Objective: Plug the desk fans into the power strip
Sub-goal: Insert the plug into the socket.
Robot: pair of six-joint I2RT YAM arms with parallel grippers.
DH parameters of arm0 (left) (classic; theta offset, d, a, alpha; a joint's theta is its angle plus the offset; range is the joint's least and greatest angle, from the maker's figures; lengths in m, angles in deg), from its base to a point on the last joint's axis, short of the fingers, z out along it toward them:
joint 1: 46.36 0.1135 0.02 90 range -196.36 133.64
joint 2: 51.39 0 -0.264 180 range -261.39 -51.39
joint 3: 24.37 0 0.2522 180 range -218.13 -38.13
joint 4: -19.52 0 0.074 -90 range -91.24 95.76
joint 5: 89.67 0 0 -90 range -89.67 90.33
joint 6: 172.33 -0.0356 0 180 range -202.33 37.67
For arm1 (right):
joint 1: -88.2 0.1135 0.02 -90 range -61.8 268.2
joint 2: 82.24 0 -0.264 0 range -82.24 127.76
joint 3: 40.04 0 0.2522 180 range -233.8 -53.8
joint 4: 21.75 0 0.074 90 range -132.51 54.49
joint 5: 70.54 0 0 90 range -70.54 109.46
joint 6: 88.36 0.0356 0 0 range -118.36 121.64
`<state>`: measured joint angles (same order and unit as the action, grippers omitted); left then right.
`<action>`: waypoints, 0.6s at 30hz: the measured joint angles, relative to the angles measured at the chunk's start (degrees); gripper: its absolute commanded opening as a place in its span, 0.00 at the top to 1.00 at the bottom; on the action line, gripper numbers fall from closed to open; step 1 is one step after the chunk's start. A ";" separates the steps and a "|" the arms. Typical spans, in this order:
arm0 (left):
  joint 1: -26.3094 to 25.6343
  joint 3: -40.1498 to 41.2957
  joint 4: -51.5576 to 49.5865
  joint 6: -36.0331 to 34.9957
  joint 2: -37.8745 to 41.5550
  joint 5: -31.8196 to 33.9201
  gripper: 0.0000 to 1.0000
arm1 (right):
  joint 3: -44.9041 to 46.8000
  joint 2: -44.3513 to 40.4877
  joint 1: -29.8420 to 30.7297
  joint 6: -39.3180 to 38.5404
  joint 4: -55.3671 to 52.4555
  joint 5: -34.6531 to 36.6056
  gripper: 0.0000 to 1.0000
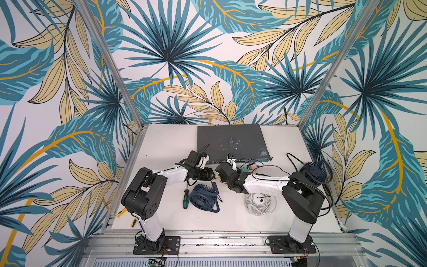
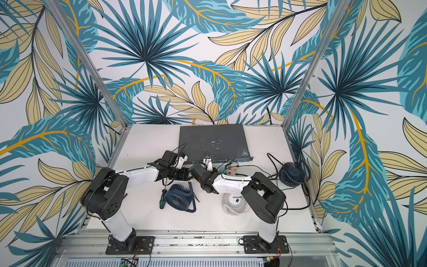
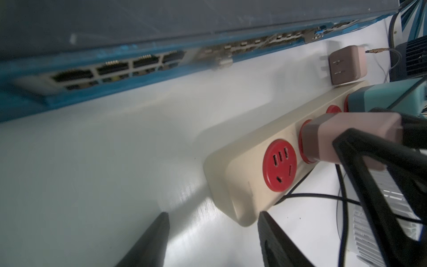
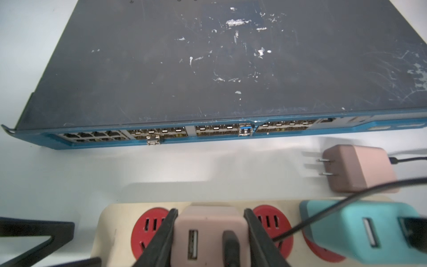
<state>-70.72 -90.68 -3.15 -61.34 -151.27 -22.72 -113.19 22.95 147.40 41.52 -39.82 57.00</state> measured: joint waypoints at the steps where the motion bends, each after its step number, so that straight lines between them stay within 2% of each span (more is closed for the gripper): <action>1: 0.02 0.00 0.00 0.00 0.00 0.00 0.36 | 0.00 0.00 0.04 0.20 -0.02 0.11 1.00; 15: 0.15 0.02 -0.02 -0.04 0.24 -0.11 0.36 | 0.39 0.39 0.42 1.31 1.11 1.49 1.00; 16: 0.20 0.00 0.00 -0.04 0.26 -0.11 0.36 | 0.22 0.24 0.42 1.44 0.72 1.44 0.95; 18: 0.22 0.02 -0.09 -0.22 0.50 0.09 0.35 | -1.33 -0.04 0.35 2.08 -2.47 0.74 0.78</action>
<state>-70.50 -90.66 -3.24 -61.56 -150.77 -22.63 -114.53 22.90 147.75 43.59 -42.29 57.74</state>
